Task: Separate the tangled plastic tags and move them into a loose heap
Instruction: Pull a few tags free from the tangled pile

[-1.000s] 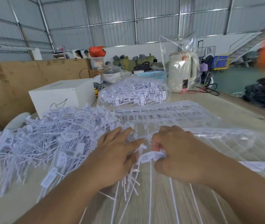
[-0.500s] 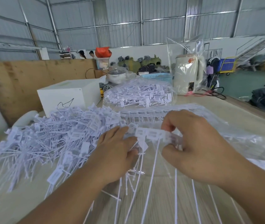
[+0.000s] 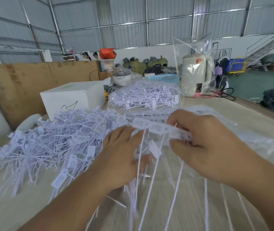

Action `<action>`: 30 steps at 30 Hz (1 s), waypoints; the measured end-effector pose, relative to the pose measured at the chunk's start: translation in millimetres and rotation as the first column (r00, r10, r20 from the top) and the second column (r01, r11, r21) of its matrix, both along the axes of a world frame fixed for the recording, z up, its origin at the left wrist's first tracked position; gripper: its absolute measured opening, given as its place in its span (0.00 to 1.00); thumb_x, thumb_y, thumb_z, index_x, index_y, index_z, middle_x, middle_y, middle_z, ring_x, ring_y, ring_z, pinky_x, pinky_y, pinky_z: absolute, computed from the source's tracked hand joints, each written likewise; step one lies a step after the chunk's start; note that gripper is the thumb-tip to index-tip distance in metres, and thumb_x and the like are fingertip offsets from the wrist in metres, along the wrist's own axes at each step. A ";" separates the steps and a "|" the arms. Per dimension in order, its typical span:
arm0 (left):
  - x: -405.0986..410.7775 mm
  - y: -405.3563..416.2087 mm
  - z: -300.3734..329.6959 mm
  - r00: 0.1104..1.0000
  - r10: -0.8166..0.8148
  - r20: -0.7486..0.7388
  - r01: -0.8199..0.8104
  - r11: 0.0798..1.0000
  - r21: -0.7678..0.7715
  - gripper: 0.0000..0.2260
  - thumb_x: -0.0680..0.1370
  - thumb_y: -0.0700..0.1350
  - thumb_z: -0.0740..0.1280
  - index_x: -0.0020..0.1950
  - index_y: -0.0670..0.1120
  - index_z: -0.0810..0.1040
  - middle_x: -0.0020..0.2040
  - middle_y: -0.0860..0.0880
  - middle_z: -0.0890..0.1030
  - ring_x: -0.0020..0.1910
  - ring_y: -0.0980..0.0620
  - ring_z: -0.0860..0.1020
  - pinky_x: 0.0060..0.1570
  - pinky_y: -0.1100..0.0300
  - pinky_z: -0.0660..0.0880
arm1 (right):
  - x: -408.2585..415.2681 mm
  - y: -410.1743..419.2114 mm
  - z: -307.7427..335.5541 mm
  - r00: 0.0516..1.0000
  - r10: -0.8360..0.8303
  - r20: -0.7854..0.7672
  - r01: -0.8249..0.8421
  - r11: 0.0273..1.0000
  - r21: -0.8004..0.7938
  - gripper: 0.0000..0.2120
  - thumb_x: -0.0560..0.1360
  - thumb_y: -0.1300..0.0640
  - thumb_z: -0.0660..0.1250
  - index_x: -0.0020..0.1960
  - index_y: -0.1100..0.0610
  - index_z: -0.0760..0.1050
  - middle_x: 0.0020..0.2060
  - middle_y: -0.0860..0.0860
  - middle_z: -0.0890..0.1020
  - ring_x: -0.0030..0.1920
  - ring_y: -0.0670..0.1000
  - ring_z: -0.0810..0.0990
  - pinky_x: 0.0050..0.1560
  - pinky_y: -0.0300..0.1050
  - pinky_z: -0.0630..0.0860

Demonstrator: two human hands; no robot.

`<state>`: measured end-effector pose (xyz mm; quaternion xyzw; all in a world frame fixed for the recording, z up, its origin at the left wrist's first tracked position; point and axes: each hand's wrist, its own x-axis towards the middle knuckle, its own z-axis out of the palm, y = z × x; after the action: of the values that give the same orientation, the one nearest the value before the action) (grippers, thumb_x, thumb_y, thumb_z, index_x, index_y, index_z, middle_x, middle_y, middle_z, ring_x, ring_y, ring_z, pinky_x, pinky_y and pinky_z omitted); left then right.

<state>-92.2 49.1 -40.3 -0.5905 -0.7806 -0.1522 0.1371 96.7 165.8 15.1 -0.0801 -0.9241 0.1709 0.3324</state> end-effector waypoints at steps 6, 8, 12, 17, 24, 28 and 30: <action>-4.1 5.2 -10.5 0.998 -0.014 -0.066 -0.006 0.960 -0.281 0.21 0.79 0.66 0.54 0.71 0.67 0.66 0.81 0.54 0.45 0.78 0.52 0.38 0.74 0.46 0.35 | -7.2 2.2 -7.2 0.937 0.018 0.350 0.001 0.999 -0.054 0.05 0.76 0.53 0.65 0.43 0.53 0.75 0.25 0.47 0.72 0.25 0.45 0.70 0.30 0.43 0.66; -9.7 6.3 -11.0 0.996 0.039 -0.078 -0.059 0.960 -0.275 0.21 0.79 0.65 0.56 0.71 0.65 0.67 0.81 0.53 0.44 0.77 0.52 0.37 0.74 0.46 0.34 | -7.8 2.0 -11.0 0.910 0.032 0.414 -0.006 0.998 -0.062 0.04 0.76 0.53 0.64 0.45 0.53 0.75 0.26 0.41 0.74 0.25 0.43 0.70 0.29 0.40 0.66; -18.9 2.1 -7.0 0.998 0.056 -0.039 -0.064 0.971 -0.229 0.21 0.78 0.60 0.60 0.71 0.64 0.68 0.81 0.53 0.45 0.77 0.53 0.39 0.74 0.48 0.35 | -7.8 3.1 -18.4 0.807 0.021 0.591 0.042 0.995 -0.093 0.10 0.75 0.52 0.65 0.56 0.48 0.75 0.36 0.39 0.77 0.34 0.38 0.75 0.33 0.37 0.69; -23.4 -0.1 -3.3 0.997 0.075 -0.018 -0.077 0.983 -0.166 0.19 0.76 0.55 0.65 0.68 0.60 0.73 0.80 0.55 0.50 0.77 0.54 0.43 0.74 0.50 0.39 | -14.3 2.2 -28.7 0.663 -0.021 0.748 0.100 0.993 -0.060 0.09 0.75 0.48 0.66 0.53 0.50 0.74 0.42 0.46 0.76 0.39 0.46 0.75 0.39 0.42 0.71; -27.9 -1.1 -2.0 0.995 0.101 -0.005 -0.101 0.990 -0.103 0.12 0.76 0.54 0.65 0.58 0.57 0.78 0.79 0.55 0.55 0.77 0.53 0.47 0.74 0.51 0.42 | -20.1 10.9 -29.3 0.680 -0.090 0.727 0.142 0.990 -0.010 0.13 0.72 0.55 0.66 0.31 0.55 0.67 0.29 0.50 0.69 0.30 0.51 0.68 0.34 0.45 0.65; -31.8 0.2 -7.8 0.994 0.109 0.004 -0.108 0.990 -0.093 0.14 0.78 0.61 0.62 0.61 0.59 0.78 0.79 0.56 0.56 0.77 0.52 0.47 0.74 0.48 0.43 | -25.5 12.2 -35.7 0.833 -0.248 0.495 0.217 0.969 0.121 0.06 0.72 0.53 0.65 0.40 0.49 0.68 0.42 0.45 0.72 0.35 0.49 0.74 0.34 0.44 0.71; -31.5 2.7 -10.7 0.993 0.120 -0.023 -0.122 0.987 -0.103 0.16 0.77 0.62 0.63 0.62 0.60 0.77 0.79 0.56 0.56 0.77 0.52 0.47 0.74 0.48 0.43 | -31.3 17.3 -38.7 0.844 -0.328 0.425 0.285 0.945 0.162 0.18 0.73 0.52 0.67 0.59 0.46 0.64 0.56 0.46 0.65 0.41 0.51 0.76 0.35 0.45 0.73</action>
<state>-123.8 51.8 -51.1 -0.5498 -0.8206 -0.0976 0.1218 65.4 183.1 -23.6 -0.2481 -0.9575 0.0497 0.1382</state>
